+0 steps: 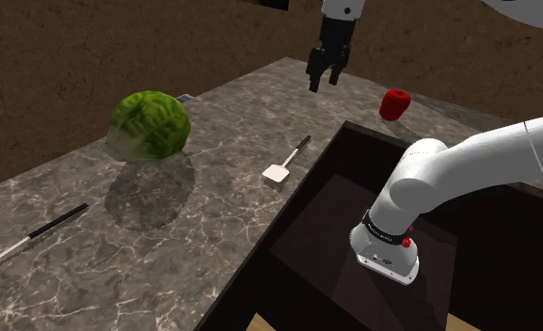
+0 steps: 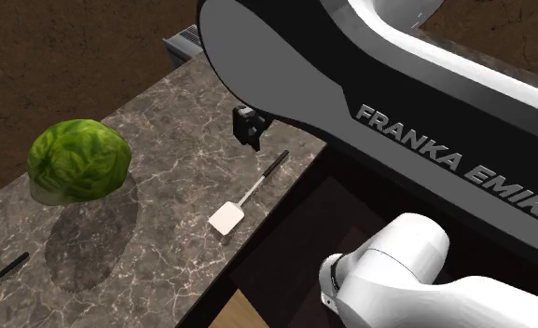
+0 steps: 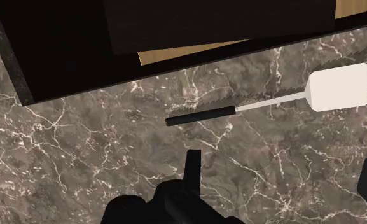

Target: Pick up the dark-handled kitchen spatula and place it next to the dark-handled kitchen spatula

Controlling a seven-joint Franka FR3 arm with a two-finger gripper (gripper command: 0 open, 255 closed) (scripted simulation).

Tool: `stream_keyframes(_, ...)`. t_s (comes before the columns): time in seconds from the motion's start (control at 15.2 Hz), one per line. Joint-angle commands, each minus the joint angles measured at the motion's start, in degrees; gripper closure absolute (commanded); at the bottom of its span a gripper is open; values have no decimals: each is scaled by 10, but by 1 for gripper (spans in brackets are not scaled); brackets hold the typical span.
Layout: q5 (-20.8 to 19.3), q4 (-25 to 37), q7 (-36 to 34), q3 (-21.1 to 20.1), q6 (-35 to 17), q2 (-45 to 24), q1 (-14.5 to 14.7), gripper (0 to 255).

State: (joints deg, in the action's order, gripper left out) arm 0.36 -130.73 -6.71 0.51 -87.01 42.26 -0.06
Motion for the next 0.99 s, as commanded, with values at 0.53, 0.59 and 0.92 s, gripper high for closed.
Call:
stream_keyframes(0.53,79,-162,-409,-140,-153,35,-108,0)
stream_keyframes(0.59,90,-176,-461,-160,-173,32,-121,0)
stream_keyframes(0.92,142,-228,-717,-267,-276,-6,-191,0)
